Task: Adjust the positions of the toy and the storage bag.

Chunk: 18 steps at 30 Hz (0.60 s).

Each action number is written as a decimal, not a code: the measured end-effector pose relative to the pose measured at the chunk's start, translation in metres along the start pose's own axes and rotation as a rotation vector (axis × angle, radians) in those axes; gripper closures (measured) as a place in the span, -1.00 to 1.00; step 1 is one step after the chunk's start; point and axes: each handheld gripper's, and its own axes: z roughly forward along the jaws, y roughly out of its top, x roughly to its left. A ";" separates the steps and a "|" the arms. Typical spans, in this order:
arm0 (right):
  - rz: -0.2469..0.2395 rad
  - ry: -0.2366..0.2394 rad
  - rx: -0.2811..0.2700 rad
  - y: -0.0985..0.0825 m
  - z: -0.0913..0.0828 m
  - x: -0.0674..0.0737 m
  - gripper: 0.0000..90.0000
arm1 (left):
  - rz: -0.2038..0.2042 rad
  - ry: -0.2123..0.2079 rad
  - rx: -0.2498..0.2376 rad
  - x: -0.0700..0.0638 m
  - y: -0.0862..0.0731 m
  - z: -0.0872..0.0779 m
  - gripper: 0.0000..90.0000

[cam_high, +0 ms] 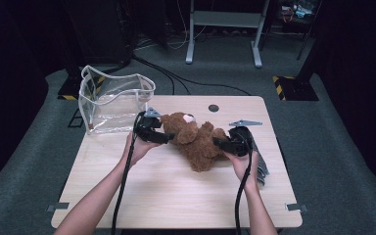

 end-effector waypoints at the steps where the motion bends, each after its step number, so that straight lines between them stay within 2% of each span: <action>1: -0.001 -0.002 0.003 0.000 0.001 0.001 0.44 | 0.009 -0.009 -0.009 -0.004 0.001 -0.002 -0.52; 5: 0.000 0.003 0.015 -0.001 0.004 0.002 0.43 | 0.044 -0.040 -0.044 -0.025 0.009 -0.006 -0.57; 7: 0.000 0.002 0.016 -0.002 0.006 0.003 0.43 | 0.071 -0.039 -0.053 -0.035 0.014 -0.005 -0.57; 11: -0.004 0.001 0.025 -0.002 0.007 0.003 0.42 | 0.110 -0.003 -0.041 -0.049 0.025 0.005 -0.57; 13: -0.009 0.006 0.027 -0.002 0.007 0.003 0.42 | 0.113 0.011 -0.040 -0.052 0.029 0.013 -0.52; 15: -0.011 0.012 0.027 -0.002 0.007 0.004 0.40 | 0.119 0.008 -0.041 -0.054 0.030 0.019 -0.33; 18: -0.021 0.026 0.030 -0.003 0.006 0.003 0.31 | 0.143 -0.004 -0.028 -0.056 0.025 0.024 0.38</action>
